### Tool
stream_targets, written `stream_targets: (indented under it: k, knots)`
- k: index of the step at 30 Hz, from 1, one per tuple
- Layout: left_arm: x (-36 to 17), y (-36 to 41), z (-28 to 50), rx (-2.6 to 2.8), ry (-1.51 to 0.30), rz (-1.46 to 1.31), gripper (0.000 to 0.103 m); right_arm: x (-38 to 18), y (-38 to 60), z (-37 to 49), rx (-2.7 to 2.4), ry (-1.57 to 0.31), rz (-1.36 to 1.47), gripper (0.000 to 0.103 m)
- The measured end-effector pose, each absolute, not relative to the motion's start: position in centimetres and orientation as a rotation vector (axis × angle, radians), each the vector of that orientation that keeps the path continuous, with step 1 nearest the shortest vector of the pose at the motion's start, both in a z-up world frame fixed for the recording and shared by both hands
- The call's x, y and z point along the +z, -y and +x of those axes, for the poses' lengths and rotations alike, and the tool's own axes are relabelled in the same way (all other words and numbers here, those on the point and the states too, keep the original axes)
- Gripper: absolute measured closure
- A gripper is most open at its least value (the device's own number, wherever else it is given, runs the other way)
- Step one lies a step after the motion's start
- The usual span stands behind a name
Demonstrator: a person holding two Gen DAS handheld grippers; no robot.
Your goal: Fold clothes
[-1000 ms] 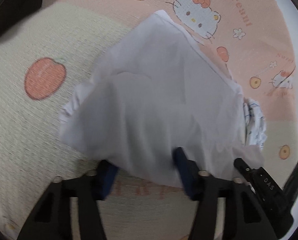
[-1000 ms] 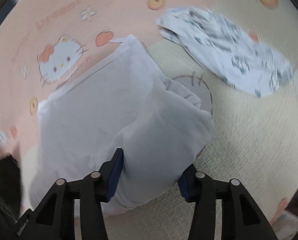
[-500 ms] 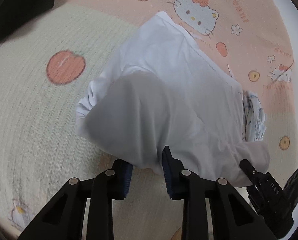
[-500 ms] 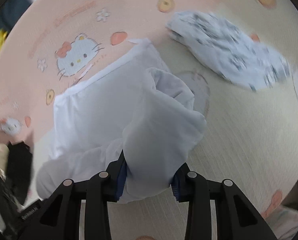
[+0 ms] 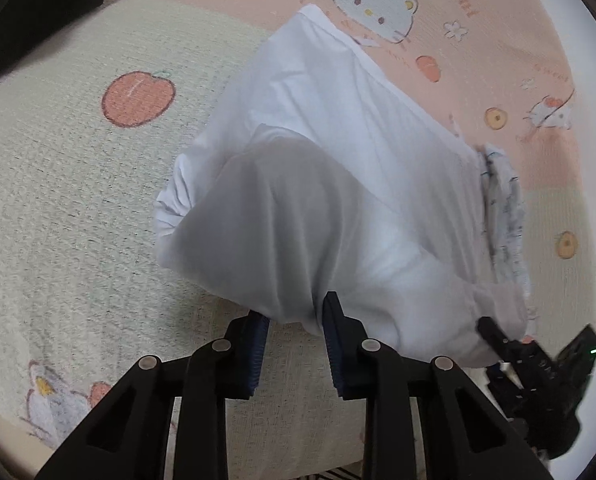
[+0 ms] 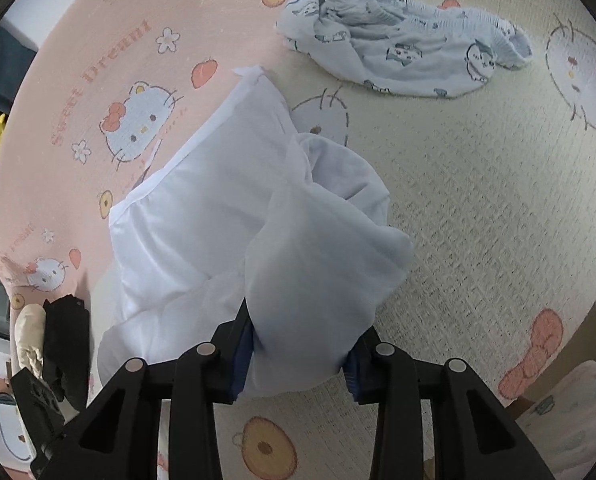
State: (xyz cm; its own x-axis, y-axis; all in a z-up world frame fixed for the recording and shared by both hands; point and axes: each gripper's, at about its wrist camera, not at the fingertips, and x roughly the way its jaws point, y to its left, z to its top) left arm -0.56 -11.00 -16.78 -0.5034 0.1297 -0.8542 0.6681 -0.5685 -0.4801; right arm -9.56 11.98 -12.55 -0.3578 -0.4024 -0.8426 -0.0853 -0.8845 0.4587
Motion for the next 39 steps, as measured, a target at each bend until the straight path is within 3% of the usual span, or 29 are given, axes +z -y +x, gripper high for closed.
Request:
stream_targets:
  k: [1,3,4,5,8,15,24,32,39]
  knots:
    - [-16.8,11.2,-0.4,-2.149,-1.246,1.311,0.078,-12.6,-12.0,-9.4,-2.345,0.648,1.643,0.059]
    - [-16.9,11.8,-0.1,-2.184,-1.332,1.334,0.062,-12.6,-12.1,-9.1,-2.337,0.652,1.63,0.055]
    - [-16.9,12.0,0.3,-2.185,-1.365,1.332,0.045,-12.7,-12.2,-9.0,-2.333,0.654,1.623,0.054]
    - [-16.8,12.2,0.8,-2.184,-1.394,1.315,0.036,-12.6,-12.4,-8.7,-2.332,0.663,1.616,0.054]
    - [-16.0,12.6,2.5,-2.178,-1.406,1.214,0.032,-12.0,-12.7,-8.0,-2.344,0.668,1.605,0.053]
    - [-13.9,11.7,3.8,-2.246,-1.257,1.223,0.031,-10.7,-13.4,-6.1,-2.397,0.626,1.626,0.049]
    - [-10.4,9.4,3.2,-2.488,-0.73,1.35,0.031,-6.5,-12.4,-4.2,-2.53,0.331,1.514,0.038]
    - [-10.4,8.6,0.7,-2.542,-0.288,1.442,0.031,-5.7,-8.1,-3.7,-2.483,-0.247,1.385,0.034]
    - [-11.2,5.4,1.6,-2.547,0.371,1.473,0.031,-7.8,-4.9,-2.9,-2.393,-0.743,1.221,0.034]
